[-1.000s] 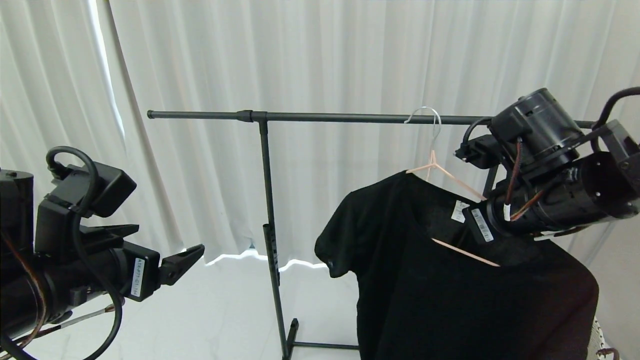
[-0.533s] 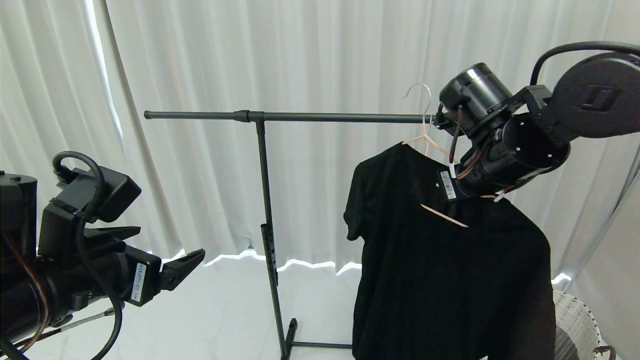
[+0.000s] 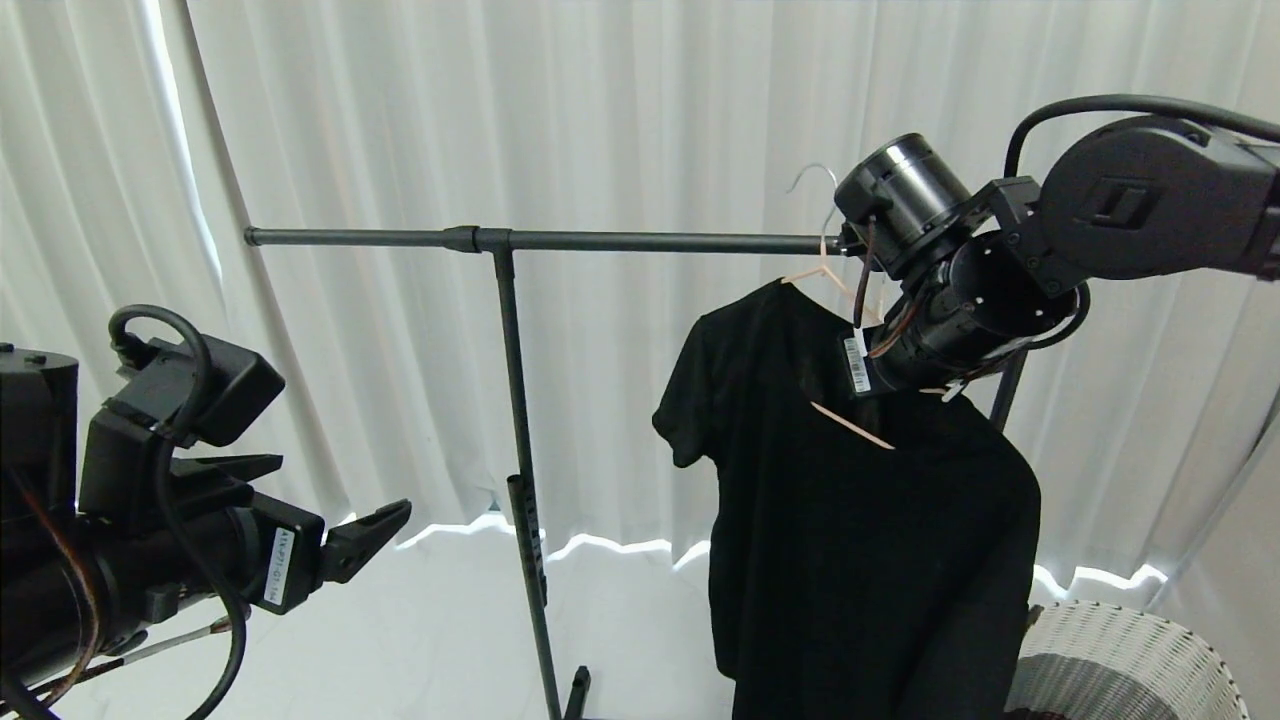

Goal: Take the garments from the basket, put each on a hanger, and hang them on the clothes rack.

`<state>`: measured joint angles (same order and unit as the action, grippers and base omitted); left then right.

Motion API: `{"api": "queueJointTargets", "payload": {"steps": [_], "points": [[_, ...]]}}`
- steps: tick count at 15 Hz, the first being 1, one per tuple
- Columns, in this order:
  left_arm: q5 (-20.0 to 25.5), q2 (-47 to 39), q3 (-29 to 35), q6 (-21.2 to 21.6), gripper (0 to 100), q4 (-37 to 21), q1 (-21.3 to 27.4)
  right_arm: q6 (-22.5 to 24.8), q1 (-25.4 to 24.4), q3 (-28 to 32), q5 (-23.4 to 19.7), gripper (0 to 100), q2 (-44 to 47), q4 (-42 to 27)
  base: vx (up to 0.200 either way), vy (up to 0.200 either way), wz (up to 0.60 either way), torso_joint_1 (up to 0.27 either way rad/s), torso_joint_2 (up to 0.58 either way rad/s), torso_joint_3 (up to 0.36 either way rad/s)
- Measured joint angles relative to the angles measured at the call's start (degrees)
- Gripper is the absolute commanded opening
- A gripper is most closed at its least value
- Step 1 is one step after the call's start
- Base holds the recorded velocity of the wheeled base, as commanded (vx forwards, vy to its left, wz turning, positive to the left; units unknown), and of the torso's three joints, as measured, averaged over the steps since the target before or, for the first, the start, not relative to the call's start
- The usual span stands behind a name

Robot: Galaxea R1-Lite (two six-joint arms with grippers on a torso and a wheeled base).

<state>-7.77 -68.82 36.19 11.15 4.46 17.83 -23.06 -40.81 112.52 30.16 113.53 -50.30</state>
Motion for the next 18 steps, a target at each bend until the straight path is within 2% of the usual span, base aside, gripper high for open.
{"api": "queueJointTargets", "payload": {"steps": [2,9,18], "points": [[0.0,0.0,0.0,0.0,100,0.0,0.0,-0.5,-1.0,0.1,0.0,0,0.0,0.0,0.2,0.0,0.0,0.007,0.01,0.0],[0.1,0.2,-0.1,-0.2,100,0.0,1.0,-0.7,-1.6,0.2,0.0,0,0.0,-0.1,0.0,0.0,0.0,0.0,0.0,0.0],[0.0,0.5,-0.7,-0.4,100,0.0,3.2,-0.5,3.1,2.0,0.2,0,4.3,0.0,0.0,0.0,0.0,0.0,0.0,0.0]]}}
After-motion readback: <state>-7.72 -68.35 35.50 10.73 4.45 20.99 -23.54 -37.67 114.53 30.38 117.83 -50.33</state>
